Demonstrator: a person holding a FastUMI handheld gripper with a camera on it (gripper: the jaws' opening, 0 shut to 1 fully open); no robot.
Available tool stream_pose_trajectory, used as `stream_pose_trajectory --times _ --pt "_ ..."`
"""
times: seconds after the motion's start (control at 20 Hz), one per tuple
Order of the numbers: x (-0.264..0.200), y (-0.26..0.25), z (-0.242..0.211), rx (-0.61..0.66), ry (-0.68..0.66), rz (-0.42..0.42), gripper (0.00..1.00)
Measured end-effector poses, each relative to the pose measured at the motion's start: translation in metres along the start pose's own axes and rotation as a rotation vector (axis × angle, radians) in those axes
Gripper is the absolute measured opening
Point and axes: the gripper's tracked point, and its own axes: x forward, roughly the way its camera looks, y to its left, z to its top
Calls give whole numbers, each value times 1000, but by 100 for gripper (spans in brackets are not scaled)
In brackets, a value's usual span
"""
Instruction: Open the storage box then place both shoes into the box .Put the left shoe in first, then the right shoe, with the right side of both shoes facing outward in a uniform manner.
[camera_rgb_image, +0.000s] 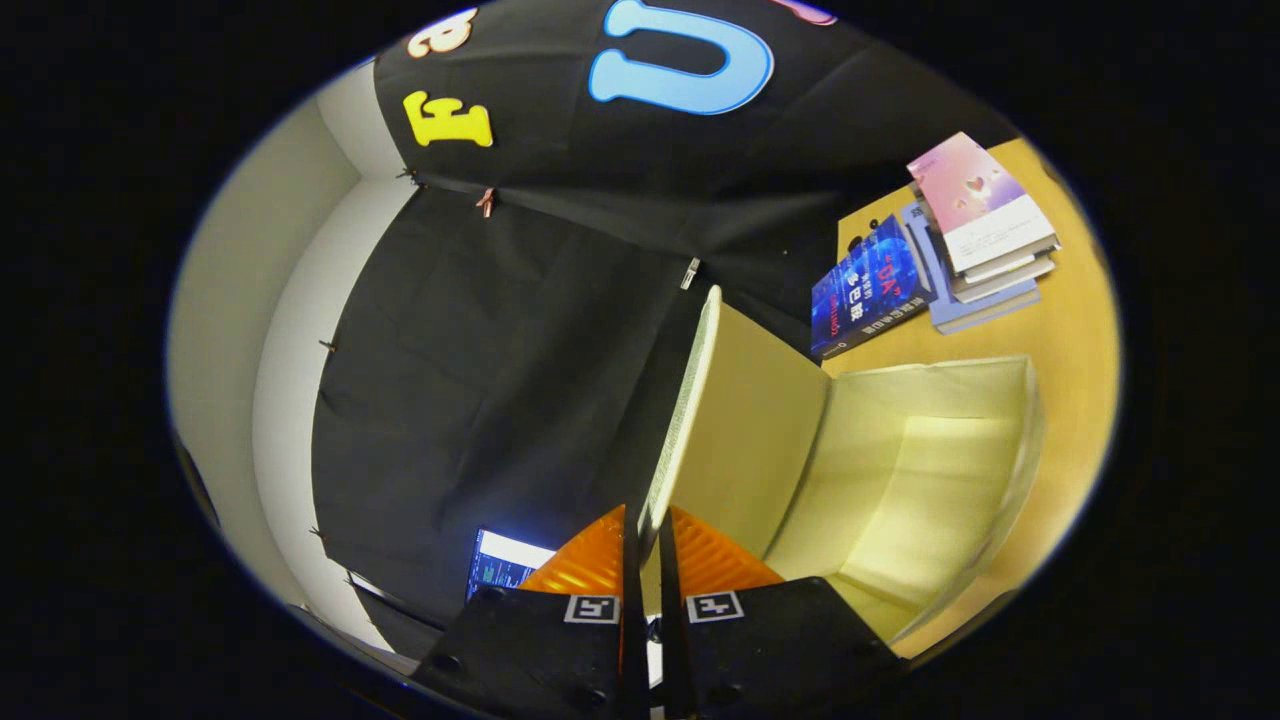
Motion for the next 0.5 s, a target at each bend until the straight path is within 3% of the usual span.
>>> stream_pose_trajectory --times 0.2,0.3,0.5 --pt "38 11 -6 17 32 28 17" --pt "47 16 -12 30 52 45 29" --pt "49 13 -13 -4 41 43 92"
